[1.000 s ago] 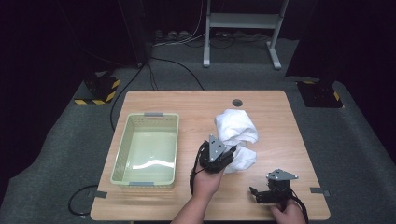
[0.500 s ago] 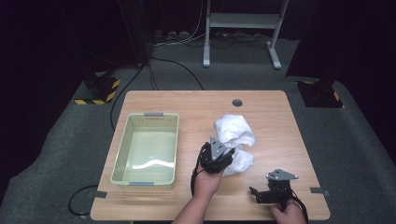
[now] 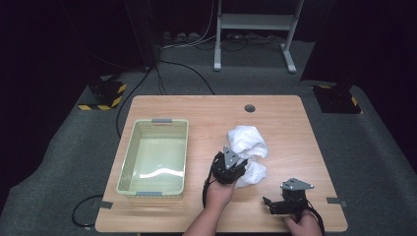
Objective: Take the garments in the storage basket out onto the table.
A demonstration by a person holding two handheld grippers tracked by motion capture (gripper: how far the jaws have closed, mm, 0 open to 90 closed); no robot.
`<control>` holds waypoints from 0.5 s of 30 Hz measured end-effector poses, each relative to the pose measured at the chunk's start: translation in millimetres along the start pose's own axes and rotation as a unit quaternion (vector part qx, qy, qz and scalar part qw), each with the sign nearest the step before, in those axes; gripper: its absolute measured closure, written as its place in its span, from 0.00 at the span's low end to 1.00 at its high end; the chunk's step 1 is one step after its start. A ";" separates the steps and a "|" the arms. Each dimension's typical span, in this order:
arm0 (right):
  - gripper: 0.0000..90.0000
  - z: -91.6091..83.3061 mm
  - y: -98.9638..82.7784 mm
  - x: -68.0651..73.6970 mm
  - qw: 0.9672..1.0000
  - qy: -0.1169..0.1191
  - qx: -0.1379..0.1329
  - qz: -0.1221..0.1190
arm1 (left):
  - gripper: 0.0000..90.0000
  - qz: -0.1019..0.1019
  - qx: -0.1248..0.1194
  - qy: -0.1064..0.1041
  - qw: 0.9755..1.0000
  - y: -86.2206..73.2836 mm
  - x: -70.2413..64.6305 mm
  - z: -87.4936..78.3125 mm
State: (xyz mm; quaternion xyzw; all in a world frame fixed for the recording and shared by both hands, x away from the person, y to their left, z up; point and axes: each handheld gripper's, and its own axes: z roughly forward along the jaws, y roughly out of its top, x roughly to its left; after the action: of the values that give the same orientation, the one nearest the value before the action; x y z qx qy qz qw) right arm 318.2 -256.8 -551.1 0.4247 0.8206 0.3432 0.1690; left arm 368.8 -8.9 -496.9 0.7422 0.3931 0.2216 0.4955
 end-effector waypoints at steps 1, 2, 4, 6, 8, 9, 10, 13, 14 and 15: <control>0.00 0.0 0.0 0.0 1.000 0.000 0.000 0.000 | 0.66 0.000 0.004 0.000 1.000 -1.2 0.1 1.6; 0.00 0.0 0.0 0.0 1.000 0.000 0.000 -0.001 | 0.66 0.000 0.007 -0.001 1.000 -2.3 0.0 2.8; 0.00 0.1 0.1 0.1 1.000 -0.001 0.000 -0.002 | 0.66 0.002 0.012 -0.001 1.000 -4.4 -0.3 4.8; 0.00 0.1 0.1 0.2 1.000 -0.001 0.000 -0.002 | 0.66 0.003 0.017 -0.003 1.000 -6.7 -0.5 6.9; 0.00 0.2 0.1 0.2 1.000 -0.001 0.000 -0.002 | 0.66 0.002 0.023 -0.003 1.000 -9.1 -0.8 9.1; 0.00 0.2 0.1 0.3 1.000 -0.001 0.000 -0.003 | 0.66 0.002 0.026 -0.004 1.000 -10.0 -1.0 10.0; 0.00 0.2 0.1 0.3 1.000 -0.001 0.001 -0.003 | 0.66 0.002 0.028 -0.004 1.000 -10.8 -1.3 10.9; 0.00 0.2 0.1 0.3 1.000 -0.001 0.001 -0.003 | 0.66 0.005 0.037 -0.005 0.999 -13.3 -2.4 13.4; 0.00 0.2 0.1 0.4 1.000 -0.001 0.001 -0.004 | 0.66 0.006 0.040 -0.005 0.999 -14.0 -2.6 14.3; 0.00 0.2 0.1 0.4 1.000 -0.001 0.001 -0.004 | 0.65 0.004 0.043 -0.005 0.999 -15.0 -3.0 15.5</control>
State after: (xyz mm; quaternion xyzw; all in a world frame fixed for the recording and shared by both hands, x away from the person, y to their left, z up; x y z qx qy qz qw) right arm 318.2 -256.4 -551.2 0.4221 0.8222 0.3417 0.1705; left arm 372.7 -17.0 -516.7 0.7657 0.3968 0.2030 0.4638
